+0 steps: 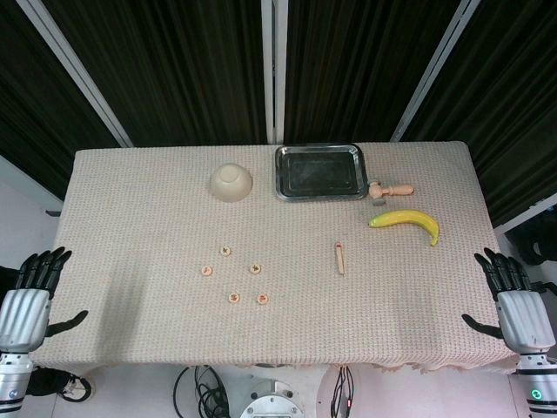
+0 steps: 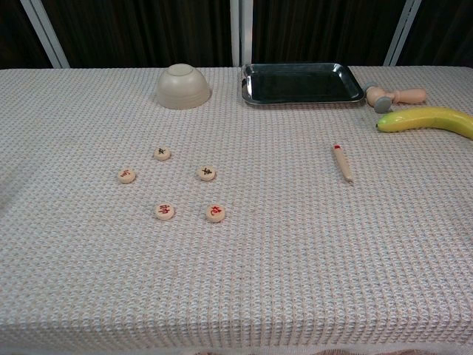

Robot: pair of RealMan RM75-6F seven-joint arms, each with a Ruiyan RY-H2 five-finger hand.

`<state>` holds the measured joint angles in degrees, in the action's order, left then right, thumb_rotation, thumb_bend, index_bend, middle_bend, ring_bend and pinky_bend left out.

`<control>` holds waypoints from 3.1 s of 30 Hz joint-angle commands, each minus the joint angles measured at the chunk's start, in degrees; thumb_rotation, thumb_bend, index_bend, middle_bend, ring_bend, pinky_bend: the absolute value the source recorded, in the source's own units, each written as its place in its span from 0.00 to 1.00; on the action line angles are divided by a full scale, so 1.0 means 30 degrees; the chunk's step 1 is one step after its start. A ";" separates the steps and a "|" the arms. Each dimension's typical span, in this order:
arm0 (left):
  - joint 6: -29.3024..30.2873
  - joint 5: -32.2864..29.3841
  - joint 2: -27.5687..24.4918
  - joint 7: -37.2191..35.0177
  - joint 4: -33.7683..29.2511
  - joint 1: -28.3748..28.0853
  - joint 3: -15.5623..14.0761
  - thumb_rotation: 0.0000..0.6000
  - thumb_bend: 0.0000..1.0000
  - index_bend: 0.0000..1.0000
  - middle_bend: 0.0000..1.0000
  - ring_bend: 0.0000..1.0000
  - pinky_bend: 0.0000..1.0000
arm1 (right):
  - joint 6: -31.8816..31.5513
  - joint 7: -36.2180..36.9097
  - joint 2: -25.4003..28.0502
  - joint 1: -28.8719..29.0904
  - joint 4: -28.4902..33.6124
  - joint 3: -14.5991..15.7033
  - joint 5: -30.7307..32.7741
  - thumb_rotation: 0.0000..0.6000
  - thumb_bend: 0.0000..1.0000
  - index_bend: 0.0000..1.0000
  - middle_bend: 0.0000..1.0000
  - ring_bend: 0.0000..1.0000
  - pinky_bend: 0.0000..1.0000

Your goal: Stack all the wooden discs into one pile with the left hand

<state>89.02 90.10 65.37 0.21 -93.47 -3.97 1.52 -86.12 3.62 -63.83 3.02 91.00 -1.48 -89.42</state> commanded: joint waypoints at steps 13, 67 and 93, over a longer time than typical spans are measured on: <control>0.0135 0.0273 -0.0045 0.0261 -0.0226 0.0055 -0.0106 1.00 0.07 0.07 0.02 0.00 0.00 | -0.0209 0.0294 0.0066 -0.0092 -0.0083 0.0060 -0.0216 1.00 0.00 0.00 0.00 0.00 0.00; -1.0469 0.0708 0.9273 -0.3326 0.5931 -1.0070 -0.0122 1.00 0.15 0.36 0.06 0.00 0.00 | 0.0316 0.1558 -0.0060 -0.0363 -0.1305 0.0050 0.0687 1.00 0.00 0.00 0.00 0.00 0.00; -1.0320 0.0447 1.0549 -0.4756 0.8092 -1.0760 -0.0681 1.00 0.29 0.46 0.07 0.00 0.00 | 0.0598 0.1774 0.0044 -0.0309 -0.1454 -0.0056 0.0867 1.00 0.00 0.00 0.00 0.00 0.00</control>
<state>58.09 91.51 96.97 -13.96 -69.27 -36.23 -0.48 -84.31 8.94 -63.71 2.09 86.64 -1.64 -86.82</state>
